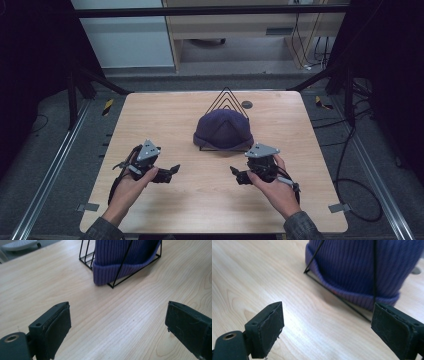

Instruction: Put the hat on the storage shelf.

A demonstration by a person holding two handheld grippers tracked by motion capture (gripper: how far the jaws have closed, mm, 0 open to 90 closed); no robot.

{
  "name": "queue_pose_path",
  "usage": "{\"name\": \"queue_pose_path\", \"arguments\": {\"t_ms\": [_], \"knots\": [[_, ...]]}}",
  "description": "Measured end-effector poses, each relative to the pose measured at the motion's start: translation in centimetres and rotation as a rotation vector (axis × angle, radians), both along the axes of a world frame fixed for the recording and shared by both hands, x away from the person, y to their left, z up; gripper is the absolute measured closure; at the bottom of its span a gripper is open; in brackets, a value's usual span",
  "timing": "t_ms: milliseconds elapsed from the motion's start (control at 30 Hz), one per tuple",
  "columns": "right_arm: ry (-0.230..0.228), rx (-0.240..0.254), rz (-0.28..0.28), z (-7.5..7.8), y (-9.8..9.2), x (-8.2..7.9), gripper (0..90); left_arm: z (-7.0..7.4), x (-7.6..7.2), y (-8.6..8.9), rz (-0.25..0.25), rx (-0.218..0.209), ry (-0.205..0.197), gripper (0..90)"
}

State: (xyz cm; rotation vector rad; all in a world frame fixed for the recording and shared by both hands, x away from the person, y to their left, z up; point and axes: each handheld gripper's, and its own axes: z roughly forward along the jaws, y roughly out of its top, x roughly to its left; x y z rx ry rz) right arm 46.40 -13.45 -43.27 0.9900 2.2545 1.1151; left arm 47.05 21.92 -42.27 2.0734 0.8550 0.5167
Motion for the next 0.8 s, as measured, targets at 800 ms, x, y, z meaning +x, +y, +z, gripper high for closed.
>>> {"name": "queue_pose_path", "arguments": {"t_ms": [800], "knots": [[0.164, 0.002, 0.012, -6.6, 3.7, 1.2, 12.6, -6.7, 1.1, 2.7, 0.093, 0.036, 0.134, 6.0]]}}
